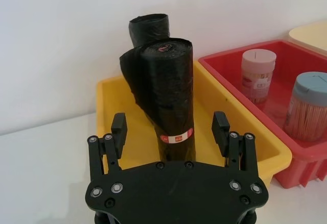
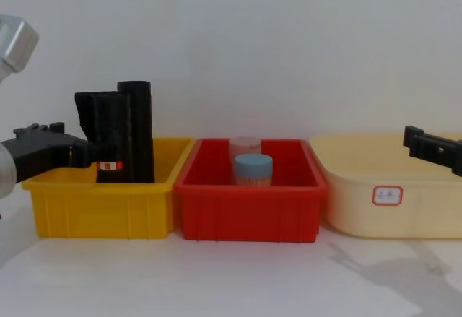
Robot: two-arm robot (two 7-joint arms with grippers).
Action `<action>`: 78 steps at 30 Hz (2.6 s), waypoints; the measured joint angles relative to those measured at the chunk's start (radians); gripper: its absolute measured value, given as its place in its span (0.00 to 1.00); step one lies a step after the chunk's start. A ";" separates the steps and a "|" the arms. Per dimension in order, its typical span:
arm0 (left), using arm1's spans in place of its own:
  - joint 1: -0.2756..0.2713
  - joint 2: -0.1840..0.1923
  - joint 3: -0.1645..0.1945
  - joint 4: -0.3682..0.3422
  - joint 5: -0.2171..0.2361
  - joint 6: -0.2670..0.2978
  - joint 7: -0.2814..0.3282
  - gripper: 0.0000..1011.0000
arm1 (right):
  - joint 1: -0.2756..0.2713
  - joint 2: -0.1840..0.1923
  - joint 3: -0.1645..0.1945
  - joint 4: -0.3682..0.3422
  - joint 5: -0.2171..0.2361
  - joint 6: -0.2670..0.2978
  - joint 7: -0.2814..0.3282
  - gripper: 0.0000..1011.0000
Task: Pick up the garbage bag with the one hand and transfer it to the other hand.
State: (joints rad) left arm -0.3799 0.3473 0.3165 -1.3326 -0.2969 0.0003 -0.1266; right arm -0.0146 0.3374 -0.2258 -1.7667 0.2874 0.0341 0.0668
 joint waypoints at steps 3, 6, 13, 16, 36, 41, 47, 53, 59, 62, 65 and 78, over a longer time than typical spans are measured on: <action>-0.018 -0.007 0.004 0.023 0.002 -0.008 -0.012 0.99 | 0.000 0.000 0.000 0.000 0.000 0.000 0.000 0.99; -0.036 -0.014 0.006 0.045 0.005 -0.015 -0.022 0.99 | 0.000 0.000 0.000 0.000 0.000 0.000 0.000 0.99; -0.082 -0.033 0.009 0.104 0.013 -0.036 -0.043 0.99 | 0.000 0.000 0.000 0.000 0.000 0.000 0.000 0.99; -0.103 -0.042 0.010 0.132 0.016 -0.045 -0.051 0.99 | 0.000 0.000 0.000 0.000 0.000 0.000 0.000 0.99; -0.214 -0.099 0.008 0.300 0.015 -0.071 -0.110 0.73 | 0.000 0.000 0.000 0.000 0.000 0.000 0.000 0.99; -0.218 -0.104 0.000 0.307 0.008 -0.076 -0.120 0.59 | 0.000 0.000 0.000 0.000 0.000 0.000 0.000 0.99; -0.197 -0.098 -0.015 0.258 -0.006 -0.087 -0.140 0.49 | 0.000 0.000 0.000 0.000 0.000 0.000 0.000 0.99; -0.165 -0.083 -0.032 0.175 -0.027 -0.098 -0.169 0.46 | 0.000 0.000 0.000 0.000 0.000 0.000 0.000 0.99; -0.124 -0.073 -0.049 0.065 -0.071 -0.107 -0.218 0.45 | 0.000 0.000 0.000 0.000 0.000 0.000 0.000 0.99; -0.110 -0.073 -0.052 0.021 -0.096 -0.109 -0.242 0.45 | 0.000 0.000 0.000 0.000 0.000 0.000 0.000 0.99; -0.102 -0.075 -0.053 -0.006 -0.116 -0.110 -0.259 0.45 | 0.000 0.000 0.000 0.000 0.000 0.000 0.000 0.99; -0.086 -0.109 -0.019 -0.105 -0.215 -0.096 -0.353 0.45 | 0.000 0.000 0.000 0.000 0.000 0.000 0.000 0.99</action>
State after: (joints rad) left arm -0.4657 0.2380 0.2972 -1.4376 -0.5120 -0.0962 -0.4797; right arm -0.0146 0.3375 -0.2258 -1.7667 0.2873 0.0341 0.0668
